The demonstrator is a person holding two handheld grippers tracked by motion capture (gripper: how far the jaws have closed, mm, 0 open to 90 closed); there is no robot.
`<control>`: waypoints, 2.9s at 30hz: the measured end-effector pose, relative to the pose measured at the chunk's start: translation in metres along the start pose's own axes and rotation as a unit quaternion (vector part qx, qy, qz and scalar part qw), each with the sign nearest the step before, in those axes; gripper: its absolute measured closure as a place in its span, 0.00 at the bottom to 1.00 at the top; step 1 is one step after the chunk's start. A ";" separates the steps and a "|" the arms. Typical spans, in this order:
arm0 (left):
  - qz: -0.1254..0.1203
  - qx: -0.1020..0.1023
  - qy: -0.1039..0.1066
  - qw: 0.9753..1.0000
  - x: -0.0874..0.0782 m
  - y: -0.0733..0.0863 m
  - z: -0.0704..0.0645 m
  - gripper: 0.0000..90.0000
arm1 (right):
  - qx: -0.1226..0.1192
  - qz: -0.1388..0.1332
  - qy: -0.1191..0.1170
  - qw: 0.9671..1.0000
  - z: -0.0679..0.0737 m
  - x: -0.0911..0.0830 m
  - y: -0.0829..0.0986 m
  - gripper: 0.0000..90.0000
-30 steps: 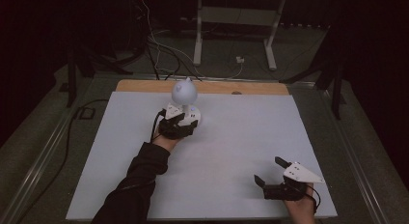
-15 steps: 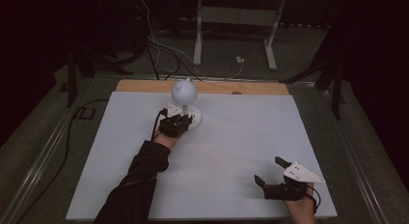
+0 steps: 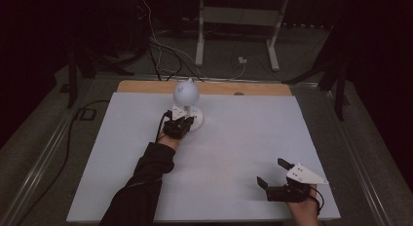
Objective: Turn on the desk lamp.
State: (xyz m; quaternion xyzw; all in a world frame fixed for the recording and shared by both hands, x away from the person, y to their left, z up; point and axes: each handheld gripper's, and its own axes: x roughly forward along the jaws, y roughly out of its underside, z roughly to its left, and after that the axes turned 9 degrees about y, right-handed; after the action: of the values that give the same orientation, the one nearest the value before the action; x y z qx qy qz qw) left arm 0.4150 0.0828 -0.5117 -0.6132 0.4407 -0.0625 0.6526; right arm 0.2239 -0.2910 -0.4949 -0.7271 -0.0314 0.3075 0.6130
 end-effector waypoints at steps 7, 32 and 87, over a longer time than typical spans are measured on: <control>0.000 -0.016 0.002 1.000 0.004 0.001 0.005 1.00 | 0.002 0.000 0.001 1.000 0.000 0.000 0.000 0.00; 0.001 0.003 0.004 1.000 0.012 0.004 0.002 1.00 | 0.003 0.000 -0.001 1.000 -0.001 0.000 0.000 0.00; -0.006 0.006 0.095 0.995 -0.047 -0.031 -0.020 0.31 | 0.007 -0.004 0.003 1.000 -0.003 -0.002 -0.001 0.00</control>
State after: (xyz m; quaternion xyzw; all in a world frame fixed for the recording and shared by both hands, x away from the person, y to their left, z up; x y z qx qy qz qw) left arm 0.3881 0.0901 -0.4586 -0.6031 0.4962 -0.1273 0.6115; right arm 0.2241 -0.2939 -0.4929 -0.7239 -0.0305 0.3025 0.6193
